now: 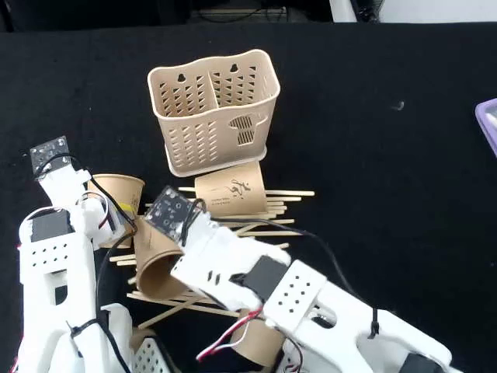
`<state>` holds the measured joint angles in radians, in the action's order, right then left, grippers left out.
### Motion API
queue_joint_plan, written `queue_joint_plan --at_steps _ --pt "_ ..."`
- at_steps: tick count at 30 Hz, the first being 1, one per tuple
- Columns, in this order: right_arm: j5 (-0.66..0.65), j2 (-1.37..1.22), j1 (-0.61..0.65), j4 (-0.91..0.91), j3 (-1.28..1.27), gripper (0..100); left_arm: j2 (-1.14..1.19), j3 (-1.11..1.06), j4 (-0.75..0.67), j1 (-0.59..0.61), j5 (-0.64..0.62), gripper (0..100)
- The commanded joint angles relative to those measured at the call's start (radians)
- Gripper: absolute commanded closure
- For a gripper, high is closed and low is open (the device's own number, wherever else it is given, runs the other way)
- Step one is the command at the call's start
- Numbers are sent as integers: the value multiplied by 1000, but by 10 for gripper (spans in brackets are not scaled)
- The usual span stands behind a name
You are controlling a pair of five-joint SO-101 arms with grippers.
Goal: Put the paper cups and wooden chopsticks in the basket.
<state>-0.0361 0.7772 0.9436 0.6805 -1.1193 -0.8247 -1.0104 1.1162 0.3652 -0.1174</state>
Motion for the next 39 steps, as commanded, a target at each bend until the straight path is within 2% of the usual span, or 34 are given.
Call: queue_joint_plan --at_steps 1,5,10,13,17,21,33,35,39 --pt "-130 7 -23 -31 25 975 -20 12 11 -2 -9 712" --pt "-252 19 -25 123 139 988 -20 12 11 -2 -9 712" --pt "-270 116 -35 399 415 988 -20 13 11 -2 -8 712" --pt "-272 143 -133 537 636 988 -20 12 11 -2 -9 712" --pt "-272 70 -364 632 960 988 -20 10 11 -2 -8 712" --pt "-272 -130 -474 709 1303 988 -20 13 11 -2 -5 712" --pt "-272 -1007 -628 997 2430 988 -20 7 11 -2 -3 712" --pt "-272 -1116 -654 1030 2555 988 -20 7 11 -2 -3 712" --pt "-272 -1268 -706 1045 2625 988 -20 7 11 -2 -3 712"
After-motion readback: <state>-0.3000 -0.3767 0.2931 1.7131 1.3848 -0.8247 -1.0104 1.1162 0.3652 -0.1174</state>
